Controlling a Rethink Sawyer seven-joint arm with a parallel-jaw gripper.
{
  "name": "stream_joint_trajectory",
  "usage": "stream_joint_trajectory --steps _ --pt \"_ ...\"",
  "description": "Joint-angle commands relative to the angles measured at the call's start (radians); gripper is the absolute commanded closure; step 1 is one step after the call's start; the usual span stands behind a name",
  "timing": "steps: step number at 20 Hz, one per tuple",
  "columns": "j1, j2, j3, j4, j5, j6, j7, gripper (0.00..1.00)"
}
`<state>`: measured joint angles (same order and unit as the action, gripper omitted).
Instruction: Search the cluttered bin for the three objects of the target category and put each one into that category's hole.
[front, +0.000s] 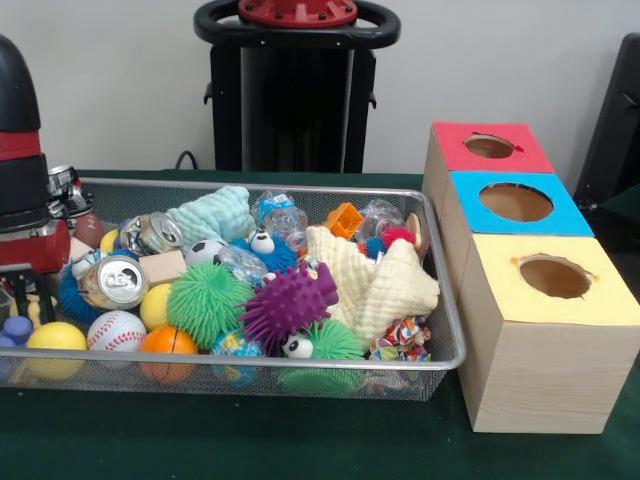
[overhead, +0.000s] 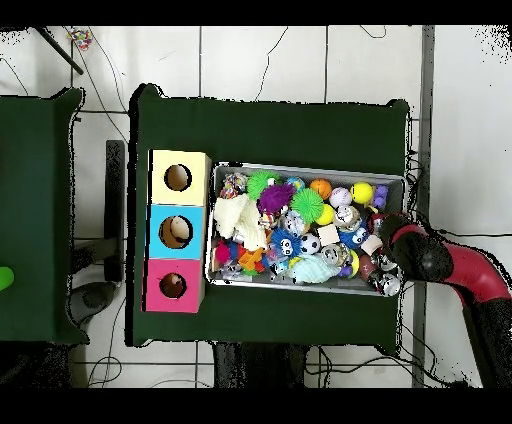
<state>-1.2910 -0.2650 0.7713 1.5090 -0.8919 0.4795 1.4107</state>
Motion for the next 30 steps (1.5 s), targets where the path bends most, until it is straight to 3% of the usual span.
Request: stream_joint_trajectory --steps 1,8,11,18,25,30 --pt "-0.052 0.062 -0.122 -0.229 -0.115 0.038 -0.220 1.00" --pt "-0.040 0.042 -0.144 -0.190 -0.115 0.026 -0.165 1.00" --pt "-0.035 -0.001 -0.146 -0.141 -0.088 0.049 -0.140 1.00" --pt "-0.061 -0.090 -0.084 -0.012 0.038 0.172 -0.181 1.00" --pt "-0.055 -0.196 -0.071 0.076 0.084 0.212 -0.165 1.00" --pt "-0.037 -0.224 -0.074 0.094 0.081 0.196 -0.142 1.00"
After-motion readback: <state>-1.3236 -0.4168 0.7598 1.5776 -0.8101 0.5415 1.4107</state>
